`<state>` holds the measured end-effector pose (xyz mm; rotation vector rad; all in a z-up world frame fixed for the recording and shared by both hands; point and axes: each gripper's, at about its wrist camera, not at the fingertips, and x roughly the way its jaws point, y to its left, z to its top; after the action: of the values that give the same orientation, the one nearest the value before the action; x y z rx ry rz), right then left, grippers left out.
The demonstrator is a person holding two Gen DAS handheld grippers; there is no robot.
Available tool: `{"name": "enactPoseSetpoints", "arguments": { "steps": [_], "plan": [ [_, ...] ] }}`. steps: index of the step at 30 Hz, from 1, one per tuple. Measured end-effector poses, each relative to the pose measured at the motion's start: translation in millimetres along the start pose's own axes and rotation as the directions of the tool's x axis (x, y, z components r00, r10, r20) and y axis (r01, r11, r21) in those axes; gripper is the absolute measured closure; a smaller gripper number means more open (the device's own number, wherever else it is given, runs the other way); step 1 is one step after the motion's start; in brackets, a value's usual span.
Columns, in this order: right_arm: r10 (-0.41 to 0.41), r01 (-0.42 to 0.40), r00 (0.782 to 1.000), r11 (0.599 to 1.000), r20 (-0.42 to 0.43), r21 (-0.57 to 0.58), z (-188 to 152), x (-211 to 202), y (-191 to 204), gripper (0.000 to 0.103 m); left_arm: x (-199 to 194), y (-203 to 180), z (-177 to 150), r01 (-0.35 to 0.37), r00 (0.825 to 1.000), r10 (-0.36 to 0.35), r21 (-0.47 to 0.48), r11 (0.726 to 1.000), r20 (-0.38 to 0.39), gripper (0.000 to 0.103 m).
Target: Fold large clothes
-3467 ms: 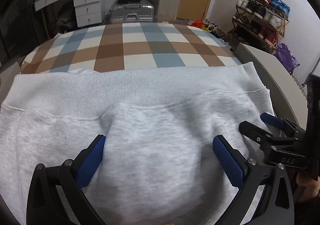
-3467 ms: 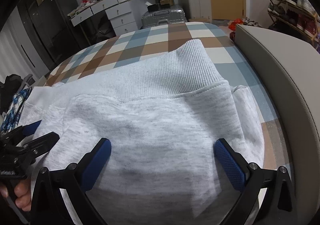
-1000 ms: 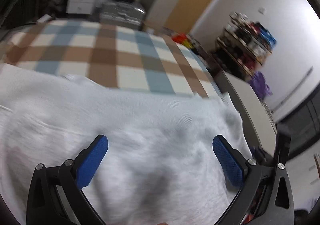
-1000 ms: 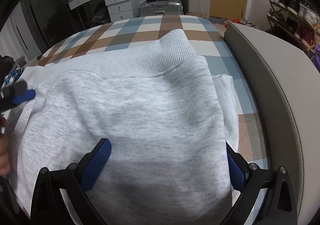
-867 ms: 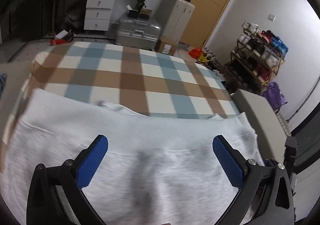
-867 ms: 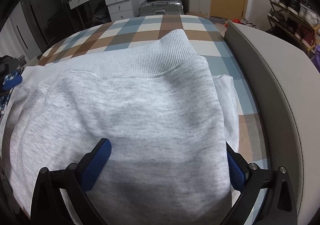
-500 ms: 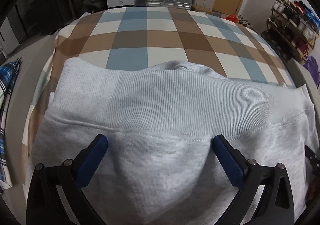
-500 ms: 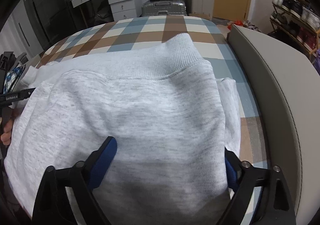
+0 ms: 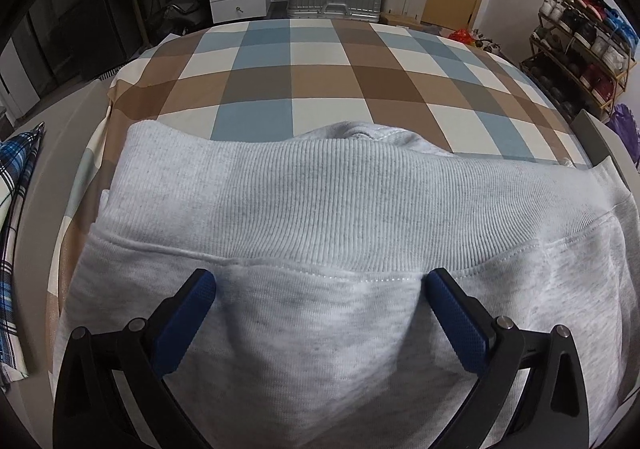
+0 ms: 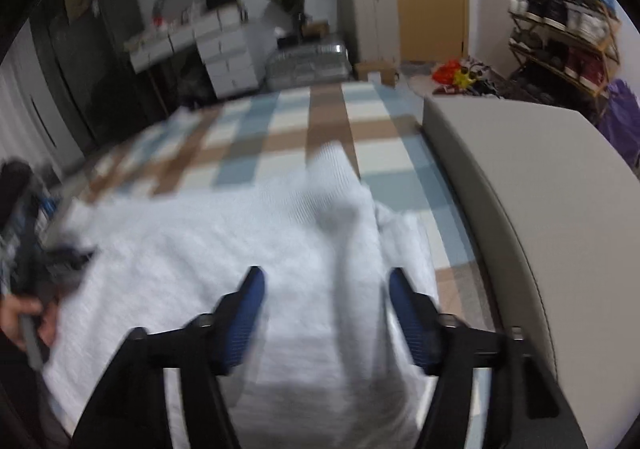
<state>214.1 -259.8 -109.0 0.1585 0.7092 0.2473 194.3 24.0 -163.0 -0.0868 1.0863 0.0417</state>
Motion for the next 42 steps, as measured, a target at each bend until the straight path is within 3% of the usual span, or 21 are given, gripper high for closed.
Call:
{"name": "enactPoseSetpoints", "arguments": {
  "steps": [4,7,8,10,15,19,21,23,27,29,32,35,36,38,40,42],
  "plan": [
    [0.076,-0.078,0.996,0.996,-0.047,-0.032,-6,16,14,0.02,0,-1,0,-0.002,1.0,0.002,0.0,1.0,0.0,0.001],
    [0.014,-0.021,0.983,0.999,-0.185,-0.036,-23,66,19,0.018,0,-1,0,-0.002,1.0,0.002,0.0,1.0,0.0,0.001],
    [0.005,-0.013,0.992,0.998,-0.129,-0.06,-25,64,23,0.012,0,-1,0,-0.002,1.0,0.002,0.002,1.0,-0.001,0.001],
    [-0.015,0.004,0.989,0.997,-0.146,-0.077,-23,58,26,0.012,-1,-2,0,-0.001,1.0,0.001,0.003,1.0,-0.001,0.001],
    [0.026,-0.032,0.988,0.999,-0.149,-0.041,-24,48,17,0.012,-4,1,-5,0.023,1.0,-0.023,0.059,0.998,0.001,0.001],
    [-0.019,0.009,0.986,0.998,-0.167,-0.057,-24,38,24,0.012,-14,17,-22,0.032,0.998,-0.036,0.082,0.996,0.046,0.001],
    [-0.062,0.051,0.981,0.997,-0.182,-0.061,-23,29,34,0.012,-27,24,-31,0.002,0.997,-0.007,0.059,0.998,0.081,0.001],
    [-0.06,0.043,0.983,0.994,-0.173,-0.1,-20,30,52,0.012,-44,26,-44,-0.063,0.991,0.055,0.061,0.996,0.124,0.001],
    [-0.043,0.016,0.992,0.976,-0.12,-0.217,-22,15,91,0.012,-66,37,-68,-0.011,0.989,0.002,0.058,0.998,0.15,0.001],
    [0.034,-0.064,0.989,0.978,-0.146,-0.2,-25,10,106,0.012,-77,44,-81,0.012,0.984,-0.019,0.041,0.999,0.176,0.001],
    [0.226,-0.262,0.95,0.952,-0.214,-0.157,-33,11,124,0.012,-92,62,-98,0.047,0.974,-0.048,0.007,0.999,0.222,0.001],
    [0.126,-0.19,0.965,0.938,-0.228,-0.289,-56,15,159,0.011,-89,82,-107,0.068,0.974,-0.054,-0.055,0.996,0.218,0.001],
    [0.073,-0.148,0.972,0.928,-0.222,-0.342,-67,18,168,0.007,-88,87,-109,0.067,0.975,-0.049,-0.077,0.995,0.217,0.001],
    [-0.003,-0.077,0.985,0.886,-0.172,-0.457,-86,18,183,0.002,-86,94,-113,0.021,0.983,-0.001,-0.106,0.994,0.183,0.001],
    [-0.026,-0.048,0.989,0.87,-0.143,-0.49,-96,13,186,0.002,-89,100,-118,-0.001,0.983,0.023,-0.122,0.993,0.182,0.001],
    [-0.021,-0.062,0.984,0.888,-0.176,-0.455,-96,4,180,0.002,-90,109,-127,0.044,0.986,-0.015,-0.171,0.984,0.169,0.001]
  ]
}}
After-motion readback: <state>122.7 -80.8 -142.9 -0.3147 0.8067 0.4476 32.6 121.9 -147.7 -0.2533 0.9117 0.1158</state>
